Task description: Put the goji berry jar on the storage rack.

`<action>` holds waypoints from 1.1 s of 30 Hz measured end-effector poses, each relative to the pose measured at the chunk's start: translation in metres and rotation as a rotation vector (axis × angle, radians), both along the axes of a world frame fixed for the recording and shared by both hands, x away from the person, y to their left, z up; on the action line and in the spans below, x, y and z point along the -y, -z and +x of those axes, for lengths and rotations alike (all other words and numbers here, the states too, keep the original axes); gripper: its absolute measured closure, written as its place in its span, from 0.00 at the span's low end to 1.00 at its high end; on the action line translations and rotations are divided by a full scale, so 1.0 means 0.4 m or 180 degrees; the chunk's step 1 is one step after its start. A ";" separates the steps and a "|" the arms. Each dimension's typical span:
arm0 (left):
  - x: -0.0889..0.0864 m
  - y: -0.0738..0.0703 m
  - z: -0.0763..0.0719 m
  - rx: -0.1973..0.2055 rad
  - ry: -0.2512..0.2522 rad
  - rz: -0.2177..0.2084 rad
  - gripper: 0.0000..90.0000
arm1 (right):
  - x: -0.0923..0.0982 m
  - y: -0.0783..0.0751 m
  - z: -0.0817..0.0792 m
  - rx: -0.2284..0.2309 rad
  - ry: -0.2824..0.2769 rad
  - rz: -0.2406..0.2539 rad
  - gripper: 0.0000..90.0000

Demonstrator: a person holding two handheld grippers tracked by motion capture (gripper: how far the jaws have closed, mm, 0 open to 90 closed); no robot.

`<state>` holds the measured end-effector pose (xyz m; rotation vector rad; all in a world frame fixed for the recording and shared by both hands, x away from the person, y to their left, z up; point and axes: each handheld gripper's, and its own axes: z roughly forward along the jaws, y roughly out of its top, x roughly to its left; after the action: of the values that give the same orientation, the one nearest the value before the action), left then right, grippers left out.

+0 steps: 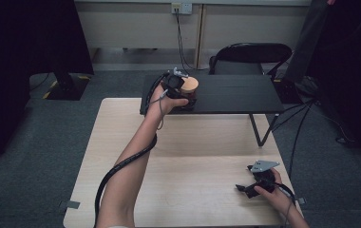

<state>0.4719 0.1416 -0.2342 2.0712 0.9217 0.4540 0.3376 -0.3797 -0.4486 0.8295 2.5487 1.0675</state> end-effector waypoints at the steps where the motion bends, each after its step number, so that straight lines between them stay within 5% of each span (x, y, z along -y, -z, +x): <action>1: 0.000 0.000 -0.007 0.0020 -0.0001 0.0032 0.10 | 0.000 0.001 0.000 0.0002 0.0003 0.0005 0.00; 5: -0.016 0.002 -0.033 0.0039 -0.0034 0.0004 0.00 | 0.000 0.001 0.000 0.0002 0.0003 0.0005 0.00; 13: -0.062 -0.002 -0.088 0.0134 0.0163 0.0091 0.01 | 0.000 0.001 0.000 0.0003 0.0002 0.0005 0.00; 19: -0.094 0.001 -0.143 0.0148 0.0322 0.0030 0.01 | 0.000 0.001 0.000 0.0007 -0.0001 0.0003 0.00; 33: -0.173 0.082 -0.229 0.0078 0.0442 -0.0062 0.01 | 0.000 0.000 0.000 -0.0001 0.0000 0.0000 0.00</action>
<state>0.3802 0.2110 -0.2671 2.0913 0.7592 0.3941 0.3375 -0.3797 -0.4487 0.8296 2.5489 1.0673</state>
